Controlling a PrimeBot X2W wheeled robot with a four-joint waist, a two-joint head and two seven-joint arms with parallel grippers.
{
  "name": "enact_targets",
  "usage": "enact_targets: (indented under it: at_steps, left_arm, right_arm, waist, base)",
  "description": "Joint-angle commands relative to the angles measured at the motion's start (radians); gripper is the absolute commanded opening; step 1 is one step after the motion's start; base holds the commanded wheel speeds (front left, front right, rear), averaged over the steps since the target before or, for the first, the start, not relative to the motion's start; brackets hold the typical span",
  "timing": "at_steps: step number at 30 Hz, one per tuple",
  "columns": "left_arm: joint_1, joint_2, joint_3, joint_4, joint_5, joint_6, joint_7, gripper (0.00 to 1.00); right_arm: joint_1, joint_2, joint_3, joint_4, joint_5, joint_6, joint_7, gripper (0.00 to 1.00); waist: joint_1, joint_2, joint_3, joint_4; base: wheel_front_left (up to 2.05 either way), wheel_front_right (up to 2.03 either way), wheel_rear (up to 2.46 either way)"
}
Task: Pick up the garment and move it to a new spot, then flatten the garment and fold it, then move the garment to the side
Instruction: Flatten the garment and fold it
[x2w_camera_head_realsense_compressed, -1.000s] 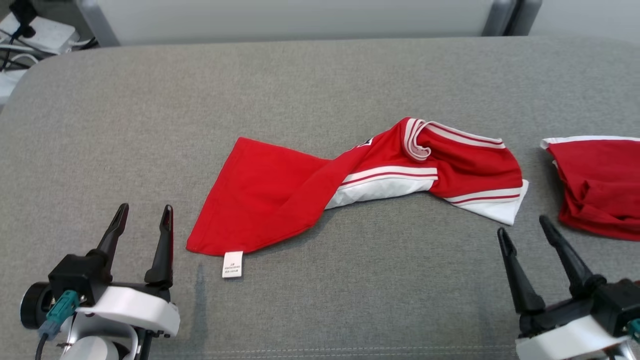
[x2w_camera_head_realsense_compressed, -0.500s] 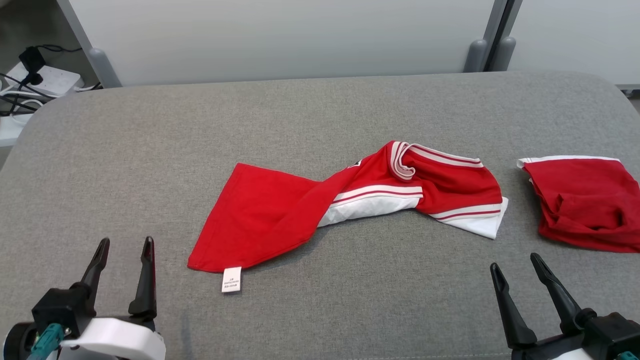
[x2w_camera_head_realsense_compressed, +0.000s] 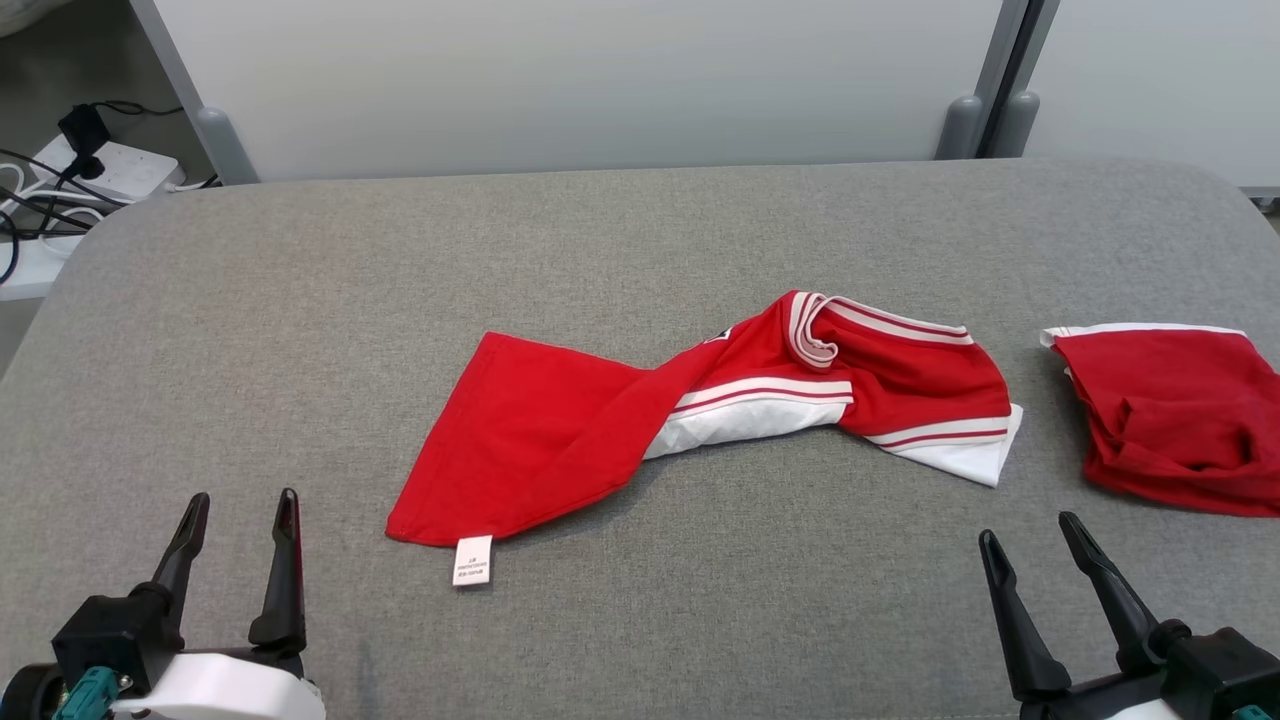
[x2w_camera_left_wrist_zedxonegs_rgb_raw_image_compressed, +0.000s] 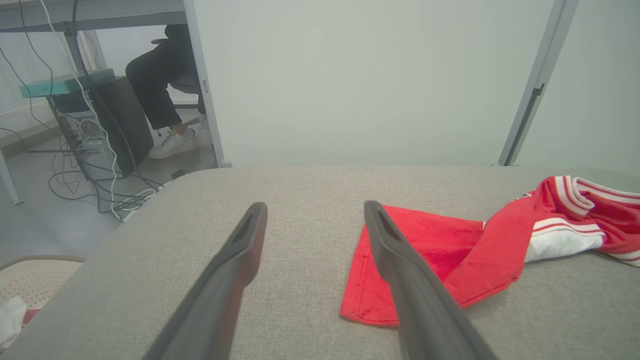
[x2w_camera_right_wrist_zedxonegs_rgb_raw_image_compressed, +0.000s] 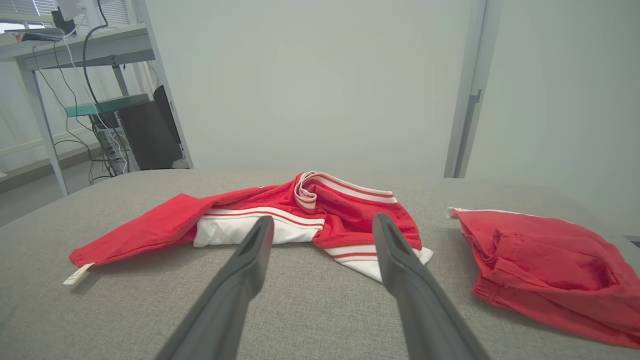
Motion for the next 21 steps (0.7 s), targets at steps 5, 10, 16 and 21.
enact_targets:
  at_steps: [5,10,16,21]
  left_arm:
    - [-0.03,0.033,0.044,-0.032,0.001,0.014,-0.011,1.0]
    - [-0.049,0.03,0.038,-0.04,0.007,0.017,-0.009,1.0]
    - [-0.079,0.016,0.022,-0.042,0.012,0.012,-0.009,1.0]
    - [-0.11,-0.006,0.007,-0.038,0.017,0.004,-0.015,1.0]
  right_arm:
    - [-0.012,-0.009,0.018,-0.016,0.009,0.003,-0.01,1.0]
    - [-0.051,-0.021,0.038,0.053,0.05,0.003,-0.008,1.0]
    - [-0.164,-0.037,0.076,0.177,0.097,0.003,0.042,1.0]
    - [-0.324,-0.058,0.142,0.31,0.143,0.003,0.09,1.0]
  waist:
    - [0.0,0.0,0.011,0.006]
    - [0.0,0.0,0.032,0.016]
    - [0.0,0.0,0.063,0.039]
    - [0.0,0.0,0.102,0.072]
  base:
    - [0.0,0.0,0.0]
    - [0.0,0.0,0.0]
    - [0.0,0.0,0.0]
    - [0.0,0.0,0.0]
